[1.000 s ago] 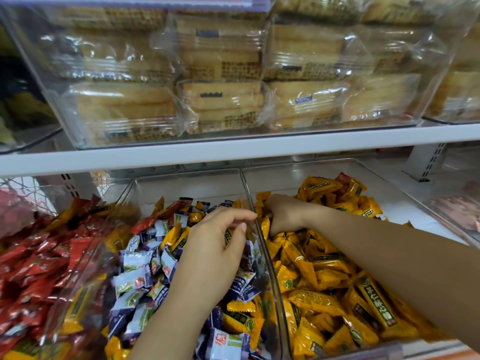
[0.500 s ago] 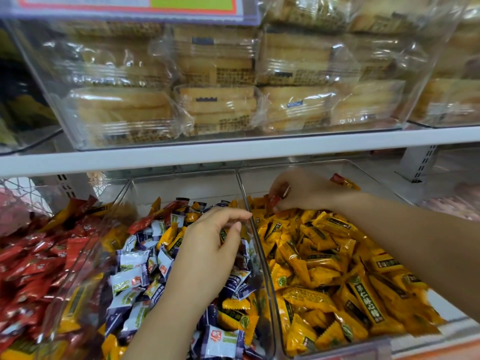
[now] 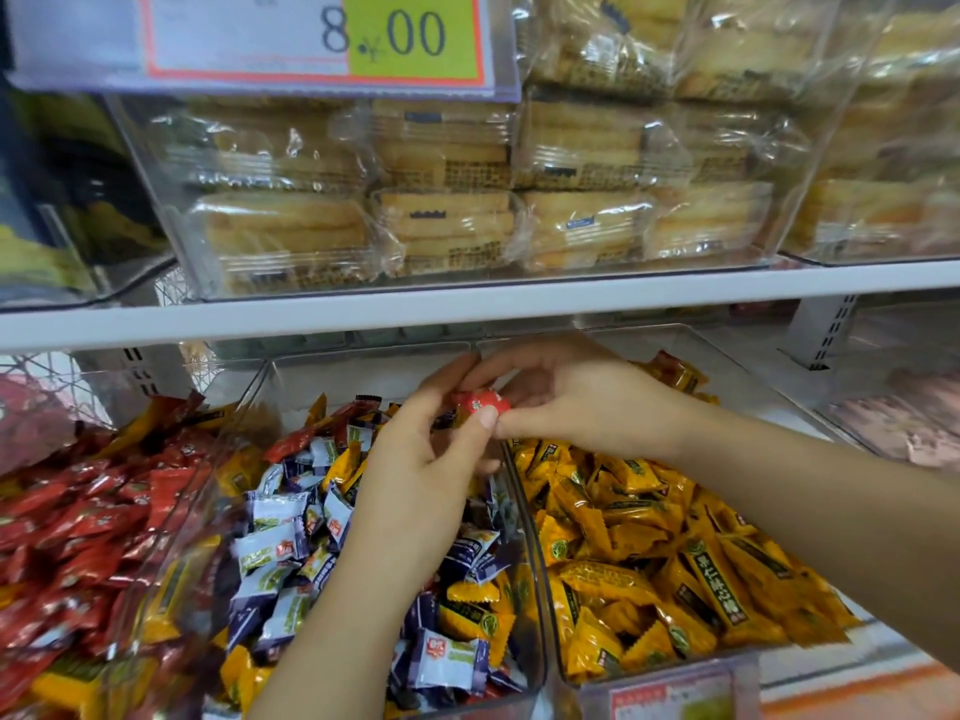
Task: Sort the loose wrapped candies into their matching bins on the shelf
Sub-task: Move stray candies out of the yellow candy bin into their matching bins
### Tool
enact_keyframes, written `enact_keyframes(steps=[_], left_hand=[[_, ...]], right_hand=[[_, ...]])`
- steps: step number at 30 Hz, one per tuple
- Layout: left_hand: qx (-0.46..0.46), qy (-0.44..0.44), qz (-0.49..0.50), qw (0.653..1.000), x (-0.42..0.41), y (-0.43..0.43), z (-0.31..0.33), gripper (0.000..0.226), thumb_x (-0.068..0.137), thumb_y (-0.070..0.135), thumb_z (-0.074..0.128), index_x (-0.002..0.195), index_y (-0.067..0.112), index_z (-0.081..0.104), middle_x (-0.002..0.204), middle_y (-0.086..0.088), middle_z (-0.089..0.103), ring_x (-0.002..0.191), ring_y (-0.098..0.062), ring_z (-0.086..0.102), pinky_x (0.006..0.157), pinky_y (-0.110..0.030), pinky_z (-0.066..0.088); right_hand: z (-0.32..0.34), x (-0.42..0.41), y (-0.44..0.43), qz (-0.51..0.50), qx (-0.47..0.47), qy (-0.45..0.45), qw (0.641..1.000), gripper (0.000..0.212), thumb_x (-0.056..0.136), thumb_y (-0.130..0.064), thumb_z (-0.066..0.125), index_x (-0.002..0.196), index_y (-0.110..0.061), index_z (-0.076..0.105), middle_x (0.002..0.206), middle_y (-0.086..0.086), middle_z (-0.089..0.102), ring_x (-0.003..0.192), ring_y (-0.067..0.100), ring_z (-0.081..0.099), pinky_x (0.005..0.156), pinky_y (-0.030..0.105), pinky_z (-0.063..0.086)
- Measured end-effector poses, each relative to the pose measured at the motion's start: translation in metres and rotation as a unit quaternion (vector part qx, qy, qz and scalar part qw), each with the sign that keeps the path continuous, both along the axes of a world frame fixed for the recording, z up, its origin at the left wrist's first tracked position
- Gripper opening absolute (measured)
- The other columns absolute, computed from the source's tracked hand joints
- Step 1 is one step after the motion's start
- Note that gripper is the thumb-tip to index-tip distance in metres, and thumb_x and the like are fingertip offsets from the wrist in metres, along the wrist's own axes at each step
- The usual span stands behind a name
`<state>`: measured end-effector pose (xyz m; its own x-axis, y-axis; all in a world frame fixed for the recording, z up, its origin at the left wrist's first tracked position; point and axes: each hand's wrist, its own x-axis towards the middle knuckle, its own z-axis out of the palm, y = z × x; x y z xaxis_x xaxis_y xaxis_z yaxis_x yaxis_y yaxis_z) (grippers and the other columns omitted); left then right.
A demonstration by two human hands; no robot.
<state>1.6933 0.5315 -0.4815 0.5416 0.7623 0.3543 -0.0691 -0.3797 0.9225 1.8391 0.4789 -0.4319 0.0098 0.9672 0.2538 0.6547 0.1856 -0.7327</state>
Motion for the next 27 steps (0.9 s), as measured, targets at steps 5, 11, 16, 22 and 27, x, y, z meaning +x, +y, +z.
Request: enact_keyframes(steps=[5, 11, 16, 22, 27], left_hand=[[-0.008, -0.014, 0.023, 1.000, -0.001, 0.004, -0.003, 0.024, 0.092, 0.016, 0.058, 0.100, 0.038, 0.062, 0.091, 0.017, 0.071, 0.078, -0.004, 0.068, 0.073, -0.032, 0.056], [-0.010, -0.002, 0.077, 0.997, -0.004, 0.014, -0.010, 0.020, 0.090, 0.025, 0.059, 0.101, 0.041, 0.061, 0.094, 0.012, 0.069, 0.090, -0.009, 0.066, 0.087, -0.041, 0.054], [-0.002, 0.010, 0.084, 0.996, -0.001, 0.014, -0.012, 0.022, 0.090, 0.025, 0.059, 0.100, 0.044, 0.060, 0.095, 0.014, 0.069, 0.091, -0.008, 0.066, 0.088, -0.042, 0.053], [0.005, 0.016, 0.079, 0.997, 0.000, 0.015, -0.012, 0.019, 0.090, 0.023, 0.059, 0.099, 0.039, 0.062, 0.091, 0.017, 0.070, 0.087, -0.005, 0.067, 0.087, -0.039, 0.054], [0.004, 0.017, 0.080, 0.997, 0.002, 0.015, -0.013, 0.020, 0.090, 0.023, 0.060, 0.096, 0.041, 0.062, 0.089, 0.019, 0.070, 0.083, -0.002, 0.067, 0.085, -0.037, 0.055]], right_hand=[[-0.002, 0.005, -0.005, 0.023, -0.039, 0.061, 0.997, 0.039, 0.081, -0.011, 0.071, 0.105, -0.040, 0.061, 0.107, -0.006, 0.070, 0.097, 0.008, 0.067, 0.094, 0.030, 0.051], [-0.009, 0.040, 0.009, -0.015, -0.225, -0.088, 0.970, 0.019, 0.094, -0.014, 0.054, 0.104, -0.029, 0.061, 0.104, -0.010, 0.068, 0.098, 0.004, 0.064, 0.093, 0.026, 0.050], [-0.033, 0.033, 0.036, 0.014, -0.362, -0.264, 0.894, 0.038, 0.099, -0.009, 0.038, 0.136, -0.014, 0.047, 0.126, -0.003, 0.054, 0.112, 0.008, 0.051, 0.092, 0.017, 0.037], [-0.045, 0.050, 0.053, -0.035, -0.328, -0.199, 0.923, 0.039, 0.100, -0.013, 0.037, 0.136, -0.024, 0.046, 0.133, 0.003, 0.052, 0.122, 0.019, 0.049, 0.093, 0.023, 0.038], [-0.035, 0.061, 0.049, -0.076, -0.260, -0.086, 0.959, 0.030, 0.100, -0.027, 0.041, 0.127, -0.026, 0.054, 0.113, -0.003, 0.062, 0.091, 0.010, 0.057, 0.065, 0.014, 0.045]])
